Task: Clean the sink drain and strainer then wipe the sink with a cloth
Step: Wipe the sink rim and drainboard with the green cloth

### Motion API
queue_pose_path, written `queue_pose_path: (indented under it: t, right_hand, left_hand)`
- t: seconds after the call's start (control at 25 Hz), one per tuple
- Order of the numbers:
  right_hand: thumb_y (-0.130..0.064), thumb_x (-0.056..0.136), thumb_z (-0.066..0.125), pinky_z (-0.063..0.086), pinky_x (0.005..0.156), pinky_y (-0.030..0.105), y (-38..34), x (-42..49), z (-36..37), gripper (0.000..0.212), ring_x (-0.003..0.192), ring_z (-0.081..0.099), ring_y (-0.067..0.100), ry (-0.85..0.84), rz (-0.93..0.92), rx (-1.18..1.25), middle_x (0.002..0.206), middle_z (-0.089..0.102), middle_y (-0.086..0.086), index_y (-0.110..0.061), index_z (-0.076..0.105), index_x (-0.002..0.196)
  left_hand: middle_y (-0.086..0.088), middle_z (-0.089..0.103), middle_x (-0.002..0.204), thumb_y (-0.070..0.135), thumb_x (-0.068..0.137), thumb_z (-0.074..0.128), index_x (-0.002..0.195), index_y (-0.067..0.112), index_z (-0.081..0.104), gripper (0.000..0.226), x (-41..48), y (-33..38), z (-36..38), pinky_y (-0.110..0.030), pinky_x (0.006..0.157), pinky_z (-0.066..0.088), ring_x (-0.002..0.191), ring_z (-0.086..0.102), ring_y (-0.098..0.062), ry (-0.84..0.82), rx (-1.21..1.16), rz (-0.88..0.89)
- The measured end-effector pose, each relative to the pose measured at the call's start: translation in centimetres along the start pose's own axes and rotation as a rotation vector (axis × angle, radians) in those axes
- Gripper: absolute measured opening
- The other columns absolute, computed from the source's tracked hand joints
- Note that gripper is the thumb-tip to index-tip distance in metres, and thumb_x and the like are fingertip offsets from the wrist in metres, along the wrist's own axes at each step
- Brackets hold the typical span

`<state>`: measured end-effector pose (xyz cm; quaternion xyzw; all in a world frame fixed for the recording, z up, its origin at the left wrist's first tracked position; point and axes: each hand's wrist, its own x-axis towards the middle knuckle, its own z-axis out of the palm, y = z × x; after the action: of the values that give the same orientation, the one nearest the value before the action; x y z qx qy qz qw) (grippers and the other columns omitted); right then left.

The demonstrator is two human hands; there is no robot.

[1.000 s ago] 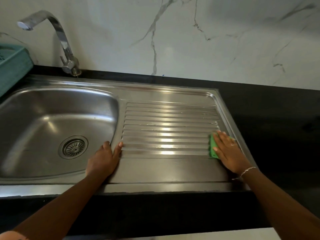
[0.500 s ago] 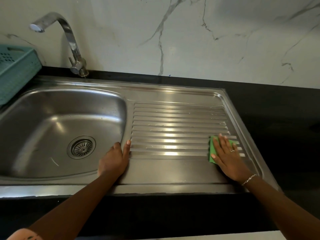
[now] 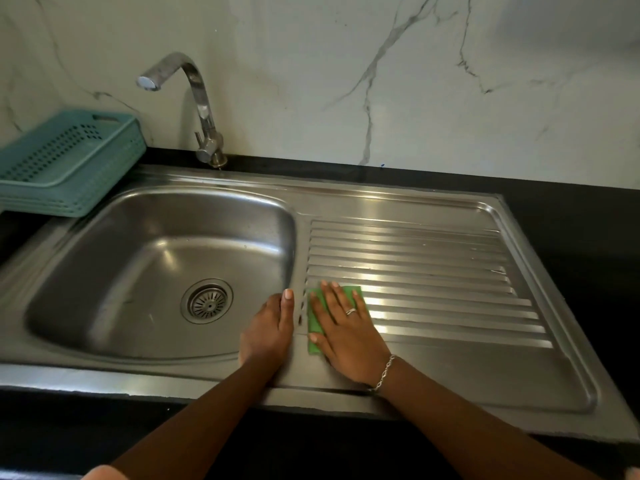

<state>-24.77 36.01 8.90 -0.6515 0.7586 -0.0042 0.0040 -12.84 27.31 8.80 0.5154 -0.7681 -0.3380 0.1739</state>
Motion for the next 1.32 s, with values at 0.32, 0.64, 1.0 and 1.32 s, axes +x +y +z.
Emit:
queue_pose_path:
  t: [0.32,0.64,1.0,1.32]
  right_hand:
    - [-0.036,0.091,0.02,0.017,0.116,0.052,-2.5,3.1,0.3,0.056,0.142,0.026,0.027,0.054,-0.093,0.101,0.151,0.034,0.008,-0.018,0.033,0.142]
    - [-0.044,0.095,0.029,-0.004,0.118,0.044,0.1,9.4,0.5,0.058,0.147,0.0,0.022,-0.008,-0.028,0.096,0.159,0.008,0.005,-0.02,0.016,0.147]
    - [-0.056,0.092,0.027,-0.002,0.119,0.045,2.7,7.8,0.5,0.069,0.147,0.0,0.022,-0.026,0.019,0.105,0.159,0.004,0.005,-0.02,0.009,0.148]
    - [-0.051,0.095,0.028,0.002,0.119,0.041,12.8,0.9,0.1,0.065,0.147,0.002,0.02,-0.016,0.187,0.058,0.159,0.004,0.004,-0.02,0.008,0.148]
  left_hand:
    - [-0.006,0.061,0.121,0.048,0.094,0.017,0.116,0.024,0.05,0.046,0.2,-0.2,-0.1,-0.035,0.086,0.042,0.111,0.057,-0.027,-0.004,0.006,-0.003]
    - [-0.008,0.058,0.129,0.056,0.091,0.021,0.128,0.024,0.04,0.052,0.2,-0.3,0.0,-0.036,0.088,0.043,0.115,0.056,-0.027,0.012,0.044,-0.009]
    - [-0.008,0.055,0.133,0.061,0.089,0.023,0.13,0.023,0.039,0.058,0.4,-0.3,-0.1,-0.041,0.095,0.041,0.116,0.055,-0.027,-0.024,0.052,-0.053]
    - [-0.01,0.054,0.135,0.06,0.089,0.026,0.13,0.021,0.039,0.058,0.4,-0.4,0.0,-0.045,0.097,0.04,0.119,0.054,-0.032,-0.039,0.07,-0.054]
